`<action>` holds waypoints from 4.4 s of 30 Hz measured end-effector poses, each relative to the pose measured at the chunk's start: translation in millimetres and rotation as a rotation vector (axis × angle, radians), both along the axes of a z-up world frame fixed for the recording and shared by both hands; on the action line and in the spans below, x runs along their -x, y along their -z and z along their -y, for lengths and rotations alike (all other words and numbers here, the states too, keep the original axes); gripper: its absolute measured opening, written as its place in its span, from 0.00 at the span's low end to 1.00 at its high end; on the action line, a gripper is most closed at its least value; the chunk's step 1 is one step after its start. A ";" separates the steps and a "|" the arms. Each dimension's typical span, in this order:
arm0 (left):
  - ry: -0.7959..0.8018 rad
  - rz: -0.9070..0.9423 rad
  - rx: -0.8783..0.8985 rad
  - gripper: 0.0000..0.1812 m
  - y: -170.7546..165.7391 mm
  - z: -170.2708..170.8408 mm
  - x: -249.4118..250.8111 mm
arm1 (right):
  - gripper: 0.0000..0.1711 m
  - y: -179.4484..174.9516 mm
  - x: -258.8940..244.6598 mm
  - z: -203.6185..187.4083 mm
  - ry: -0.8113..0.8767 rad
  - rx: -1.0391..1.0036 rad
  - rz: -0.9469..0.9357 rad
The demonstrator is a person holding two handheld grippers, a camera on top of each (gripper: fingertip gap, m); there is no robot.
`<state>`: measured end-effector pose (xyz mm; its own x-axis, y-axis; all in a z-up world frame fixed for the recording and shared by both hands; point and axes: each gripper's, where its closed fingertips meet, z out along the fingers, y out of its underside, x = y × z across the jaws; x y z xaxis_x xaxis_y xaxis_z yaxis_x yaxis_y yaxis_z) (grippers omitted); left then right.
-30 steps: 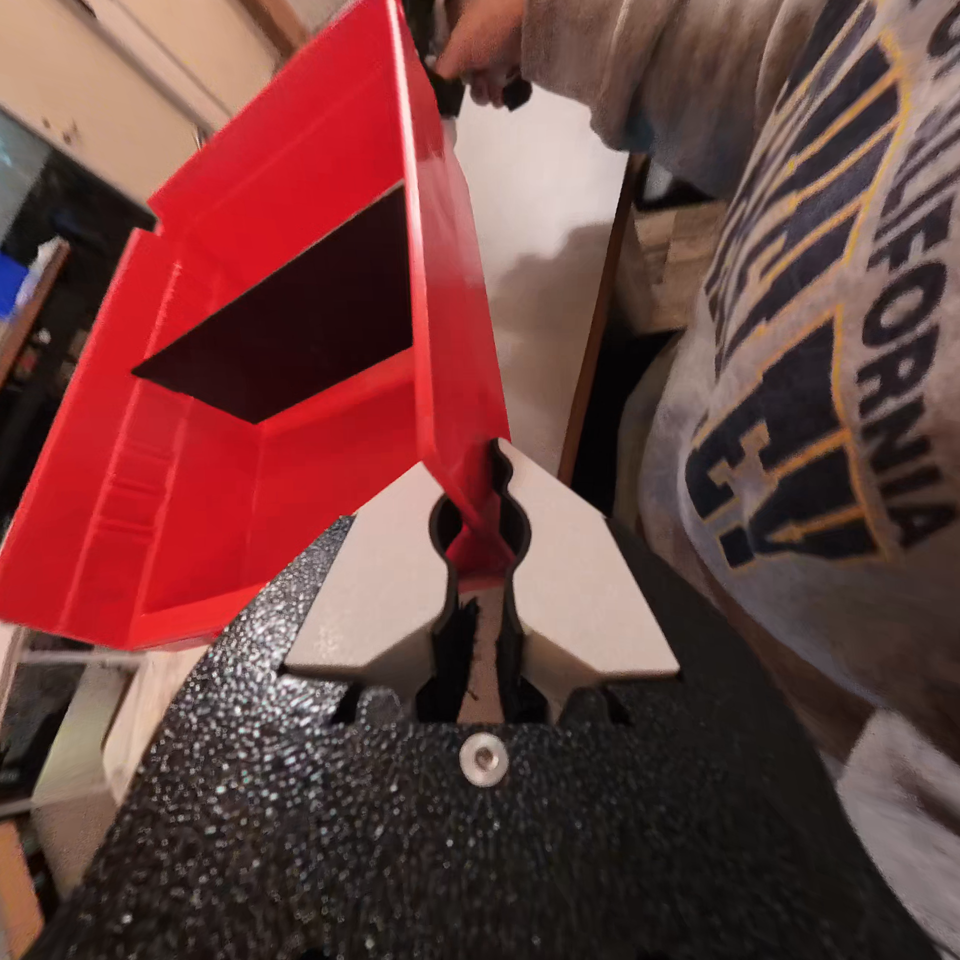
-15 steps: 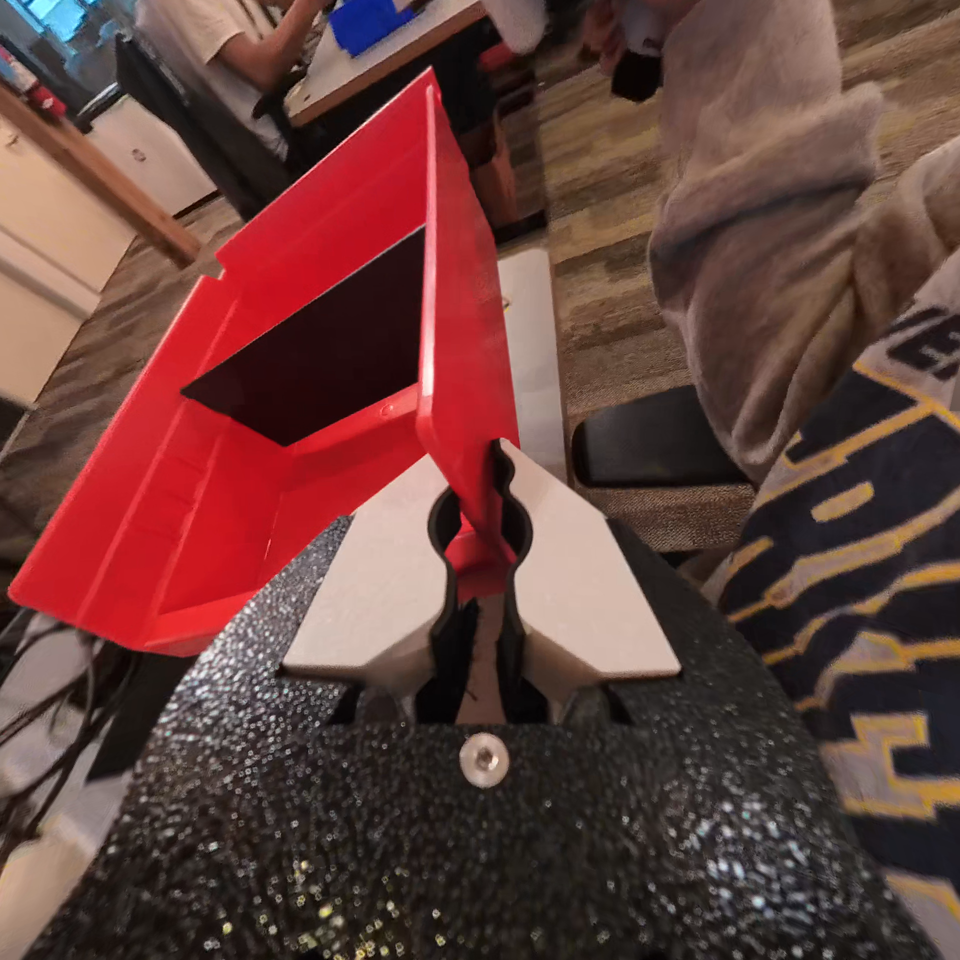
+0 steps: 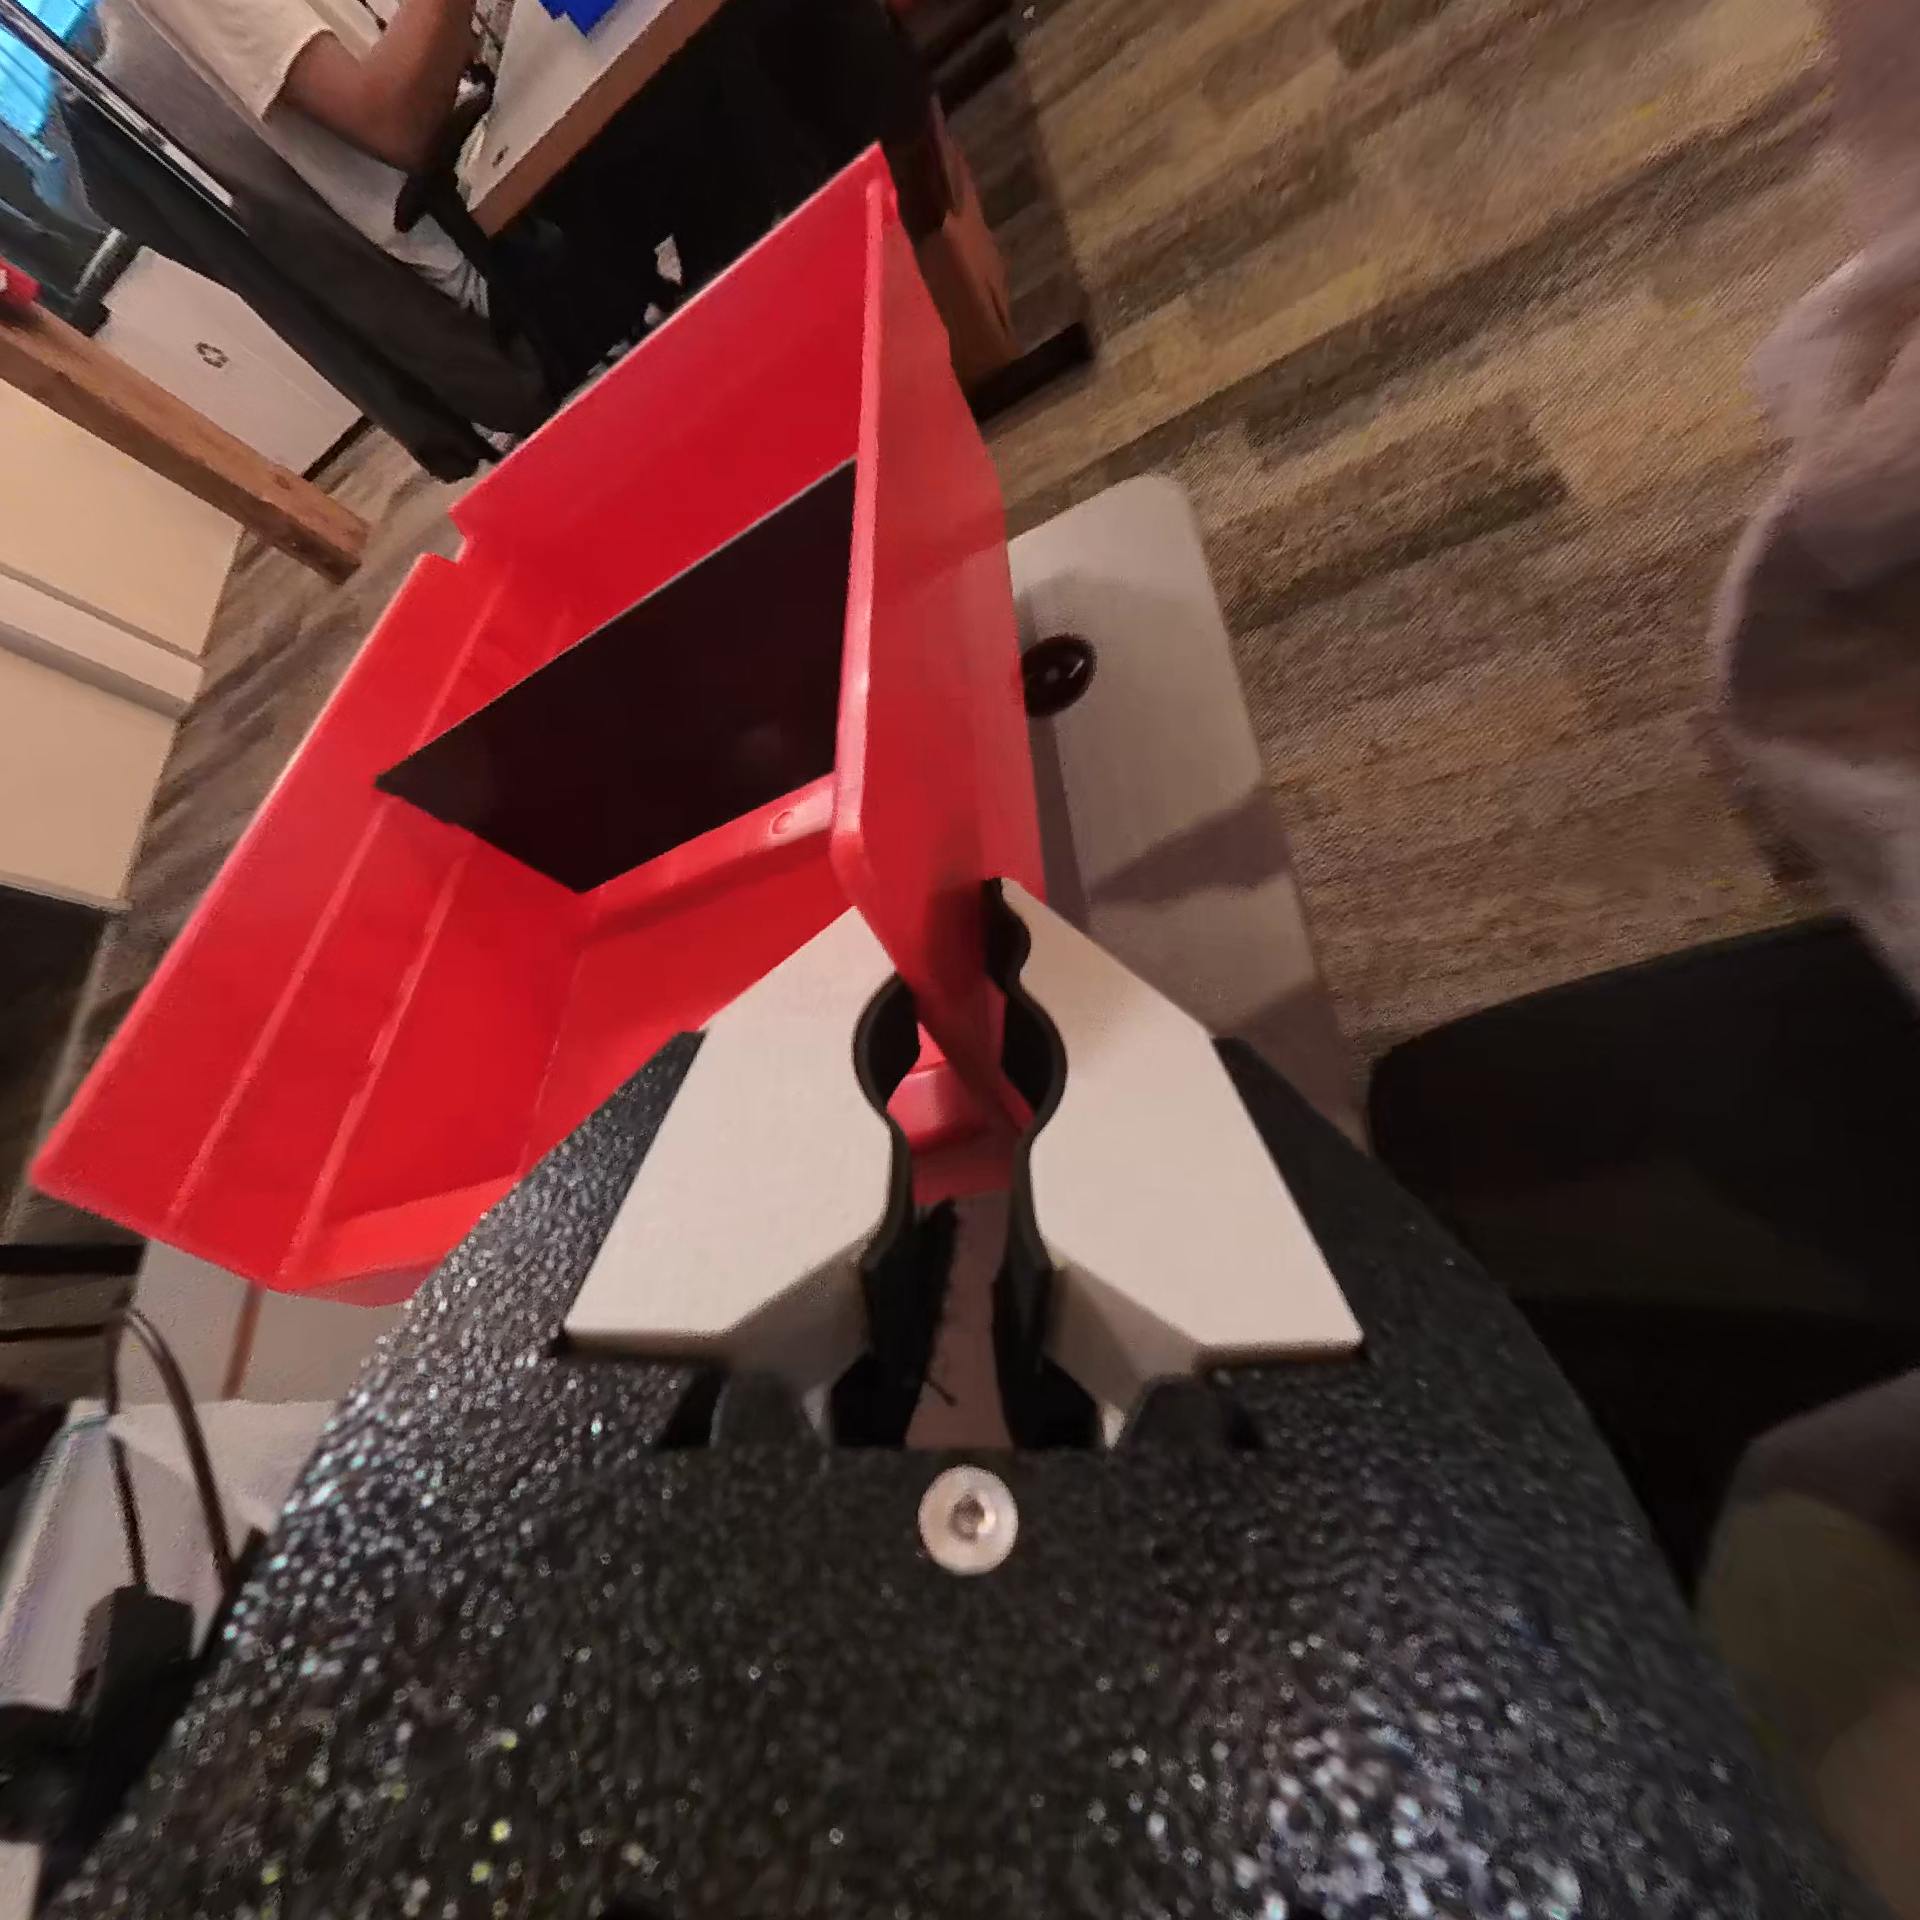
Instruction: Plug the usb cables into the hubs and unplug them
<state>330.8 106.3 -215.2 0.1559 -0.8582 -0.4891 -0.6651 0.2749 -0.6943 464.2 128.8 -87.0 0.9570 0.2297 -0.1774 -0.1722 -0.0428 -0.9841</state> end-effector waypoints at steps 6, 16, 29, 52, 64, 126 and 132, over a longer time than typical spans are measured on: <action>-0.096 0.009 0.000 0.04 24.3 -33.1 -2.2 | 0.25 17.2 14.4 -20.3 -0.032 0.091 0.038; -0.169 0.037 0.082 0.04 55.3 -49.3 6.1 | 0.35 26.0 28.1 -50.5 -0.059 0.137 -0.119; -0.384 0.305 -0.143 0.44 -26.8 -40.4 129.4 | 0.55 106.5 50.6 -56.4 -0.139 0.553 -0.109; -1.075 0.362 0.055 0.04 51.9 -126.5 389.2 | 0.52 184.7 100.2 -66.8 -0.307 0.929 0.059; -1.131 0.440 0.087 0.02 51.8 -95.4 431.3 | 0.23 165.3 109.1 -91.7 -0.398 0.674 0.215; -1.667 0.560 -0.549 0.39 -17.6 180.6 709.1 | 0.22 132.1 101.8 -57.9 -0.423 0.576 0.468; -1.192 0.327 -0.483 0.19 -56.2 124.9 603.5 | 0.19 93.2 101.1 -57.5 -0.331 0.408 0.543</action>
<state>-272.7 -18.6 -158.9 0.8557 0.1332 -0.5001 -0.4915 -0.0937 -0.8658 363.1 186.3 -180.1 0.8264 0.5376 0.1672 0.4180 -0.3870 -0.8219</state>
